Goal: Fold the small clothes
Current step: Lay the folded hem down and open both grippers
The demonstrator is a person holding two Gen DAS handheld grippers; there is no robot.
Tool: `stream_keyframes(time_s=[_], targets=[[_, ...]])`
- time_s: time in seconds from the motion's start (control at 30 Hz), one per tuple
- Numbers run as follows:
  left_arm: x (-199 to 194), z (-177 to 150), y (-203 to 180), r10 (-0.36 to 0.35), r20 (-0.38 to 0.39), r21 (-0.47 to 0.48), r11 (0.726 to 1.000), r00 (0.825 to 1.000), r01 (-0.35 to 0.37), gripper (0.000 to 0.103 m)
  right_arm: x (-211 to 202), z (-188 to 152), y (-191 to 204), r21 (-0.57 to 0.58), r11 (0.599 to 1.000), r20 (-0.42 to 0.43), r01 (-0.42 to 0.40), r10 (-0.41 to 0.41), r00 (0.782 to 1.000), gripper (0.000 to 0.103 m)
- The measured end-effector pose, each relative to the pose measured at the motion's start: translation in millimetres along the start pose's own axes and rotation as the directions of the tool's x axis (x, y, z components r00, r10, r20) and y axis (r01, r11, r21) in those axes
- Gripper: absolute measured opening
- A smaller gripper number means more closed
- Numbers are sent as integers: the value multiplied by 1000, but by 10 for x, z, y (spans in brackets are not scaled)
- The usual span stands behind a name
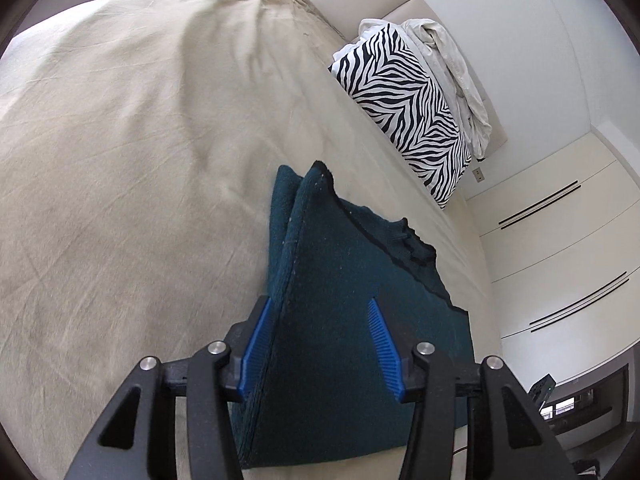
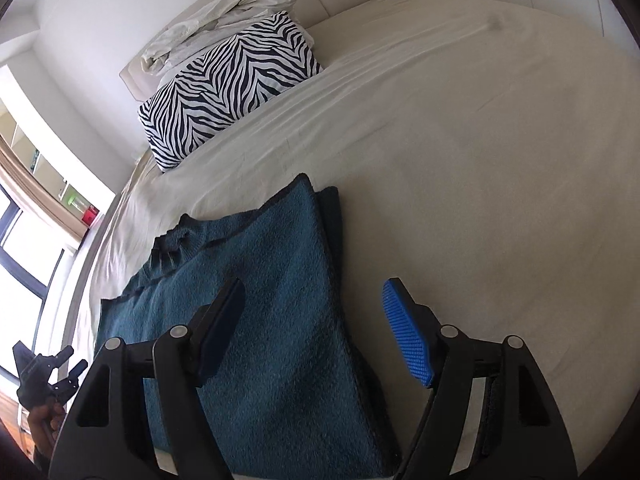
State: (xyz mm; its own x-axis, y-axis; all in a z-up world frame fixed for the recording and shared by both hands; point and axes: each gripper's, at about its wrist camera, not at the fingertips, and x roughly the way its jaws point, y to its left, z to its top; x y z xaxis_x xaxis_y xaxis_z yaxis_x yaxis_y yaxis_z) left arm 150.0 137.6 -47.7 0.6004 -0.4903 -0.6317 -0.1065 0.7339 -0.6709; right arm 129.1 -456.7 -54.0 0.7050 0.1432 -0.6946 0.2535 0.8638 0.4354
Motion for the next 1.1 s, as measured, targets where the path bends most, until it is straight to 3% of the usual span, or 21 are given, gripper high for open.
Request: stream_keyframes(time_s=[0.17, 0.37, 0.47, 0.53, 0.7, 0.77, 0.83, 1.1], targets=[[-55, -291, 14, 72, 1, 71, 995, 997, -72, 51, -226, -363, 100, -114, 993, -9, 28, -29, 1000, 64], [-109, -462, -57, 135, 28, 166, 976, 990, -138, 50, -359, -538, -58, -104, 993, -19, 54, -56, 998, 47], [-108, -500, -65, 152, 32, 189, 970, 988, -156, 43, -369, -567, -120, -99, 994, -30, 52, -56, 998, 35], [-104, -513, -62, 170, 39, 195, 965, 985, -174, 36, -371, -592, -119, -112, 993, -35, 49, -53, 998, 34], [-108, -558, -96, 204, 52, 239, 948, 978, -210, 32, -352, -634, -54, -166, 984, -39, 67, -74, 996, 25], [-95, -569, -89, 221, 54, 250, 941, 974, -228, 25, -341, -623, -78, -160, 984, -44, 74, -82, 996, 15], [-80, -566, -57, 231, 50, 248, 939, 972, -236, 11, -327, -620, -124, -149, 985, -54, 83, -92, 994, 6], [-124, -563, -28, 228, 41, 256, 939, 973, -231, 7, -482, -613, -152, -120, 990, -36, 79, -84, 996, 5]])
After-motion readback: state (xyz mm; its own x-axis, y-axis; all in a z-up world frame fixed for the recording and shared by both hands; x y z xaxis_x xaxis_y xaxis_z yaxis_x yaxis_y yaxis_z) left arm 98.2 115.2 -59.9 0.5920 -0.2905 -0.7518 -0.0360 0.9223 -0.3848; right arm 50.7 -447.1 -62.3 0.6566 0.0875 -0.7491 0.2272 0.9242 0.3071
